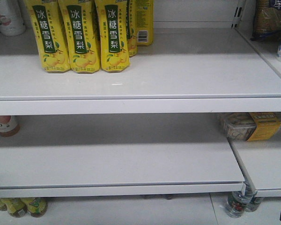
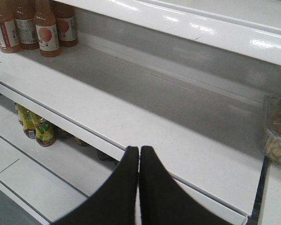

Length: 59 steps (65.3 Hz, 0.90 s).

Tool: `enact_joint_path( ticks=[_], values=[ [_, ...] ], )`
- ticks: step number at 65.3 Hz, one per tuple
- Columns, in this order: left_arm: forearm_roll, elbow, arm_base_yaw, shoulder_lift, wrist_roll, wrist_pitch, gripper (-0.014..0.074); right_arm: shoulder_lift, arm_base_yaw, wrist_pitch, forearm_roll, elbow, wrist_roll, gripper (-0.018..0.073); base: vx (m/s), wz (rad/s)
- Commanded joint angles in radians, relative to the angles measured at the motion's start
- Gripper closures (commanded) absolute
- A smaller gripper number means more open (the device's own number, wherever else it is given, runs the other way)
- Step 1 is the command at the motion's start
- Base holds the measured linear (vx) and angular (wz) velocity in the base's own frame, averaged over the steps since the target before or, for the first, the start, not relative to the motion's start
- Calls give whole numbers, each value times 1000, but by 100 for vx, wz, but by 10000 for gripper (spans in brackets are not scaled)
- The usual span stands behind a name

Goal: Place coke in basket with both arms

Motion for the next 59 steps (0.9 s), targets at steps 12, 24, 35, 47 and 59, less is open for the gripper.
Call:
enact_joint_path(
  ticks=[12,24,35,47,59],
  values=[
    [45,0,2,-22,37,-146,603,14,-1,-70,5,-25,-4,564,0,0],
    [45,0,2,-22,37,-146,603,14,-1,-70,5,-25,-4,564,0,0],
    [45,0,2,-22,37,-146,603,14,-1,-70,4,-25,-4,564,0,0],
    [45,0,2,-22,37,-146,603,14,-1,-70,-19,-25,-4,564,0,0],
    [45,0,2,-22,37,-146,603,14,-33,-73,-130,-23,26,564,0,0]
  ],
)
